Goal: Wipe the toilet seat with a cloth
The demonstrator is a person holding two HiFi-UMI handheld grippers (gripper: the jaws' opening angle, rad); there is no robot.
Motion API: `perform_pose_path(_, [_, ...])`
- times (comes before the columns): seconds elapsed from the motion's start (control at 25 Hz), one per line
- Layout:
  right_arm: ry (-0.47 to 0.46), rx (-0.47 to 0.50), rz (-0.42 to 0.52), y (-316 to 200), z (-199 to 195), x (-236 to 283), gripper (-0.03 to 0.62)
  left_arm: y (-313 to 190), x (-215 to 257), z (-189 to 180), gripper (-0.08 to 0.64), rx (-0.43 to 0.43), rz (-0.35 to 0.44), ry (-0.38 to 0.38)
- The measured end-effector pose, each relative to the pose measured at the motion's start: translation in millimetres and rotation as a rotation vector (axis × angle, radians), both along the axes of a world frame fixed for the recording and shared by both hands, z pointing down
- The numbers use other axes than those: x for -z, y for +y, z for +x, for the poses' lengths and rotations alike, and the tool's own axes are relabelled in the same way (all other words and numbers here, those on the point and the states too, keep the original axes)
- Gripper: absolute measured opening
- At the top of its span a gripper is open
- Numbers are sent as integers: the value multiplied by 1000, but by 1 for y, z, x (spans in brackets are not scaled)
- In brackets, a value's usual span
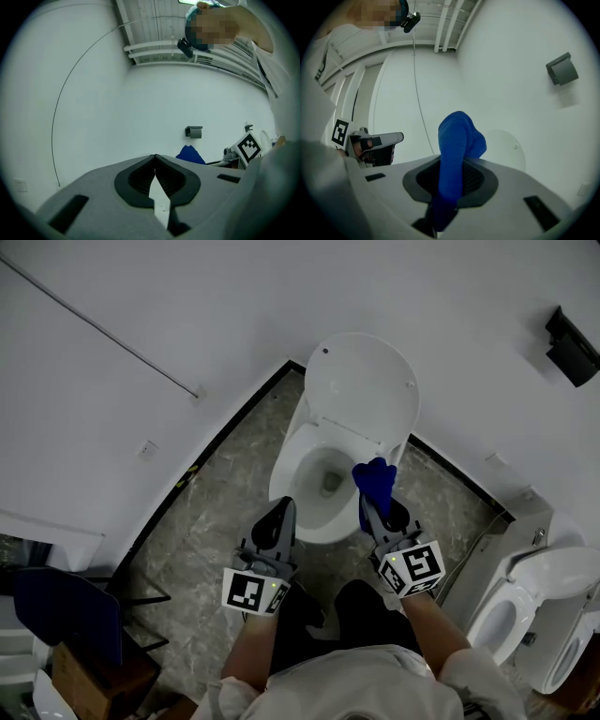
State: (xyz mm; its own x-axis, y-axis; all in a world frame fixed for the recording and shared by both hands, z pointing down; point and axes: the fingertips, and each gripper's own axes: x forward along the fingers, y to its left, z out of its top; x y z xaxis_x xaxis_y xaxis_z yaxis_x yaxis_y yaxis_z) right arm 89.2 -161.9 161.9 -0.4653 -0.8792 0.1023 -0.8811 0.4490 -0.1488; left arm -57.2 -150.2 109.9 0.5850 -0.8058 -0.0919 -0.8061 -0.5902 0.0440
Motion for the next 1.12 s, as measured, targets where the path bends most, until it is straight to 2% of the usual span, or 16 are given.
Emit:
perform_pose_path(0.32, [9,-12,65,-36,-10,-128,63,-25,-121,-8,8,6,51,18])
perform_pose_path(0.52, [6,12,94,-37,-11,-191,63,-21,-181,5,8,4,96,0])
perform_pose_path(0.72, [0,-2,82,-31,-2,-230,63,-14,-202,11,8,9,114,26])
perform_pose_path(1.0, [-11,-44,53,-29,11,-243,63,-13,-207,17,8,4,127,56])
perform_pose_path(1.12, [-7,-40,52,-28,4,-254,63,-12,-215,16,8,1,153,26])
